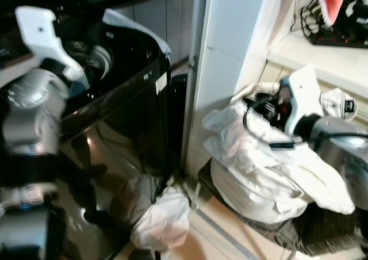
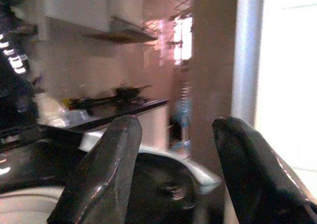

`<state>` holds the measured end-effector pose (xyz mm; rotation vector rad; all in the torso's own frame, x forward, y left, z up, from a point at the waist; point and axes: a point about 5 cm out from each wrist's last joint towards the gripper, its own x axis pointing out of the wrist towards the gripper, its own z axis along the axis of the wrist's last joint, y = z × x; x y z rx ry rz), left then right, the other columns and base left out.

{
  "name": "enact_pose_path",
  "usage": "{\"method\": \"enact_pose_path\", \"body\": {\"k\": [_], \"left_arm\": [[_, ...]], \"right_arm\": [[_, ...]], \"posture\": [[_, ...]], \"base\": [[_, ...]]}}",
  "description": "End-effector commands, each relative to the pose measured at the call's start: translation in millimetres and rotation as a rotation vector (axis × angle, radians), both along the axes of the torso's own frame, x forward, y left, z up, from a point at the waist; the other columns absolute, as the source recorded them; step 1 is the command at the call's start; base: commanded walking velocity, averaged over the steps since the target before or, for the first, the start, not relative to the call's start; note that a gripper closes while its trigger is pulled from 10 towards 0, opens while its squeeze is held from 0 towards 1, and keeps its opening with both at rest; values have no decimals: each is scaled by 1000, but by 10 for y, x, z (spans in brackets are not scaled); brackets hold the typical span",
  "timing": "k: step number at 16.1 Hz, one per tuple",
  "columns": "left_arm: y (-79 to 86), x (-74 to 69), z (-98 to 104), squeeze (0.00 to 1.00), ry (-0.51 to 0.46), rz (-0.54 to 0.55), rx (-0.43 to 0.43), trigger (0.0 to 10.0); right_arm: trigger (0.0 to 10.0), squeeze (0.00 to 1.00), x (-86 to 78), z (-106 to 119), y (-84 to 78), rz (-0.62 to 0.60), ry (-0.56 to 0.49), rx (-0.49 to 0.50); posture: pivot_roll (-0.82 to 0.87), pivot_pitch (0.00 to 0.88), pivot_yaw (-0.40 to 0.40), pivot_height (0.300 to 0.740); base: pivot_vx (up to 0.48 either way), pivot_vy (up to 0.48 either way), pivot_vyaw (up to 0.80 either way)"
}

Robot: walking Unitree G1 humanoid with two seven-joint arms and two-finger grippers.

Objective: Clothes washing

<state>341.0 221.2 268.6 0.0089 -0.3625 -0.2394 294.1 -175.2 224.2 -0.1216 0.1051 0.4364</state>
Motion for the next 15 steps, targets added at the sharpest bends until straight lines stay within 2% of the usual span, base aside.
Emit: {"method": "enact_pose_path", "body": {"k": [1,2,3,4,5,7,9,13,15], "left_arm": [[-221,-23,-331,0,141,-11,-19,10000],[-281,-48,-438,0,187,-9,-22,10000],[-454,-168,-646,0,211,70,-11,10000],[-526,-229,-750,0,223,112,72,10000],[-580,-283,-865,0,245,112,124,10000],[-663,-341,-940,0,253,8,97,10000],[-704,-356,-842,0,227,43,84,10000],[-734,-354,-730,0,194,21,84,10000],[-736,-350,-696,0,188,25,70,10000]], "right_arm": [[10000,0,65,77,-75,-130,-64,23],[10000,0,80,80,-69,-157,-73,30],[10000,0,79,52,-73,-219,-119,-24],[10000,0,51,16,-77,-220,-119,2],[10000,0,12,-36,-70,-213,-105,36],[10000,0,-29,-97,-32,-203,-94,45],[10000,0,-71,-146,55,-141,-87,30],[10000,0,-94,-188,70,-116,-65,46],[10000,0,-95,-189,80,-107,-64,47]], "posture": [[78,0,-14,740],[78,0,-14,740],[69,0,-6,740],[62,0,-2,740],[62,0,-2,740],[54,0,3,740],[45,0,0,740],[45,0,-3,740],[45,0,-4,740]], "base": [[0,0,0],[0,0,0],[0,0,0],[0,0,0],[0,0,0],[0,0,0],[0,0,0],[0,0,0],[257,0,0]]}}
